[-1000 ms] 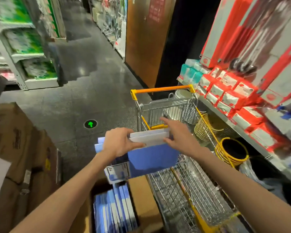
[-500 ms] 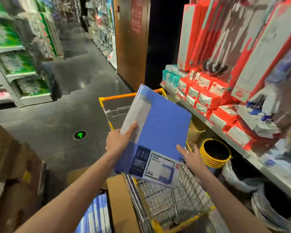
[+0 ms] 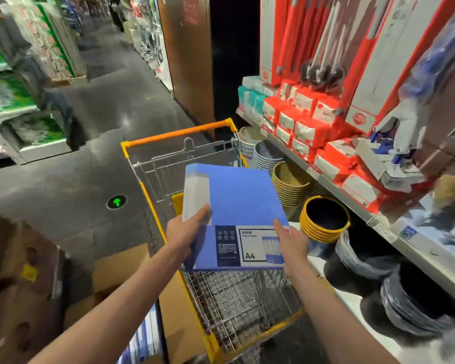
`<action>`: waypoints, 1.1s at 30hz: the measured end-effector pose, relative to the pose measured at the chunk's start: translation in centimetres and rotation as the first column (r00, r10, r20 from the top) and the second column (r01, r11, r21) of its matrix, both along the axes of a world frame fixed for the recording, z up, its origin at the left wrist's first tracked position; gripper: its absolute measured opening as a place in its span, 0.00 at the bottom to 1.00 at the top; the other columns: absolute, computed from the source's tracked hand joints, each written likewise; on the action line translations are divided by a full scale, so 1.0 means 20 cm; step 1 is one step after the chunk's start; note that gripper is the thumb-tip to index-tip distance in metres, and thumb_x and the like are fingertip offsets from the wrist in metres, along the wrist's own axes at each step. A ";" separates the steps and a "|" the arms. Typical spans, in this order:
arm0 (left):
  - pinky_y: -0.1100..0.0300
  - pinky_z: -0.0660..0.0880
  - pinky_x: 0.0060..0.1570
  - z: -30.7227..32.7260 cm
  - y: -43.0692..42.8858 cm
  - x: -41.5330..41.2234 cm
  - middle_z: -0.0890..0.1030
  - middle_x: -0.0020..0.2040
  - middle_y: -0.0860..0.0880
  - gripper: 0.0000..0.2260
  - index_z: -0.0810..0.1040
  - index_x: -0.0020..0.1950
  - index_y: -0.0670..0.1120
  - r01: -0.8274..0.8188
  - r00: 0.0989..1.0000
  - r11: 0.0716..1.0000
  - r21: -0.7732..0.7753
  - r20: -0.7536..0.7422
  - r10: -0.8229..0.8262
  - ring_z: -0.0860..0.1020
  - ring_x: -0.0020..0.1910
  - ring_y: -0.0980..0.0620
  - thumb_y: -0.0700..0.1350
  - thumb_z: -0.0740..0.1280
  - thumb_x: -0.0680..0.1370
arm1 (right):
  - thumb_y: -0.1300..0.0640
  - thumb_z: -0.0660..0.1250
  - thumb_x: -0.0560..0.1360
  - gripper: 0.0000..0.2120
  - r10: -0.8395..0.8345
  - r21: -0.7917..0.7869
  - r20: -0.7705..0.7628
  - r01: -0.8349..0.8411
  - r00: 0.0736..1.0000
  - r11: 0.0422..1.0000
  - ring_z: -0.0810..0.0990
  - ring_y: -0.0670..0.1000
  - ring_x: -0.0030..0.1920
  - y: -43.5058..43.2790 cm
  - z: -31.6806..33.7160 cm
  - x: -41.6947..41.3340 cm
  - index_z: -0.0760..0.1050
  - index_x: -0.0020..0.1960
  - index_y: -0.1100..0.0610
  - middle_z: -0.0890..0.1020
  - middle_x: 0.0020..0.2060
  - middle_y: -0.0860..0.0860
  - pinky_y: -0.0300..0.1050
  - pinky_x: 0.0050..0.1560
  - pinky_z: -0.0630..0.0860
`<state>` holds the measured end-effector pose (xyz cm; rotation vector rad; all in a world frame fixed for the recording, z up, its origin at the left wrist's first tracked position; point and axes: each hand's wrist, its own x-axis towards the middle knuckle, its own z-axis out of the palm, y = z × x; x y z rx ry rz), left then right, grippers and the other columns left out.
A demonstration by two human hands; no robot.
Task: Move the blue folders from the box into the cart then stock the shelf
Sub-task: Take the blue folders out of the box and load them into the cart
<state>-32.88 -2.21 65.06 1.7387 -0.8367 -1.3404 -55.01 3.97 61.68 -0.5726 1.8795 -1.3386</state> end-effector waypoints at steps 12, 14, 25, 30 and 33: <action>0.53 0.75 0.37 -0.70 -0.60 0.07 0.83 0.44 0.41 0.24 0.79 0.50 0.35 -0.086 0.995 0.972 0.218 0.076 0.071 0.80 0.39 0.44 0.57 0.75 0.73 | 0.55 0.62 0.80 0.12 0.473 0.547 -0.253 -0.279 0.844 0.789 0.77 0.59 0.46 -0.62 -0.44 0.06 0.72 0.39 0.58 0.79 0.40 0.57 0.48 0.40 0.69; 0.52 0.77 0.38 -0.84 -0.67 0.06 0.83 0.47 0.41 0.28 0.79 0.53 0.35 -0.086 0.996 0.951 0.299 0.013 0.085 0.81 0.40 0.43 0.59 0.77 0.72 | 0.55 0.62 0.79 0.11 0.530 0.617 -0.246 -0.291 0.812 0.731 0.78 0.60 0.56 -0.71 -0.53 0.06 0.78 0.53 0.62 0.81 0.52 0.61 0.49 0.52 0.73; 0.61 0.68 0.28 -1.43 -0.79 -0.14 0.82 0.46 0.39 0.28 0.78 0.51 0.34 -0.064 0.998 0.866 0.496 0.026 0.058 0.77 0.36 0.45 0.60 0.73 0.75 | 0.48 0.65 0.78 0.20 0.688 0.754 0.011 -0.458 0.726 0.471 0.81 0.57 0.59 -0.88 -0.89 0.02 0.77 0.65 0.59 0.80 0.62 0.56 0.45 0.60 0.75; 0.54 0.78 0.45 -1.66 -0.82 -0.22 0.81 0.49 0.43 0.24 0.76 0.53 0.39 -0.047 0.999 0.854 0.518 0.025 0.040 0.80 0.46 0.43 0.61 0.71 0.77 | 0.53 0.61 0.82 0.16 0.716 0.772 0.008 -0.459 0.698 0.439 0.79 0.57 0.61 -0.93 -0.99 0.02 0.77 0.65 0.59 0.81 0.61 0.58 0.49 0.61 0.74; 0.55 0.75 0.36 -1.80 -0.84 -0.19 0.80 0.39 0.41 0.28 0.77 0.46 0.36 0.084 0.993 0.831 0.551 0.027 -0.118 0.78 0.34 0.45 0.64 0.68 0.77 | 0.52 0.62 0.81 0.18 0.690 0.764 0.041 -0.468 0.722 0.444 0.77 0.55 0.64 -0.93 -1.10 0.03 0.75 0.68 0.59 0.79 0.65 0.56 0.45 0.62 0.71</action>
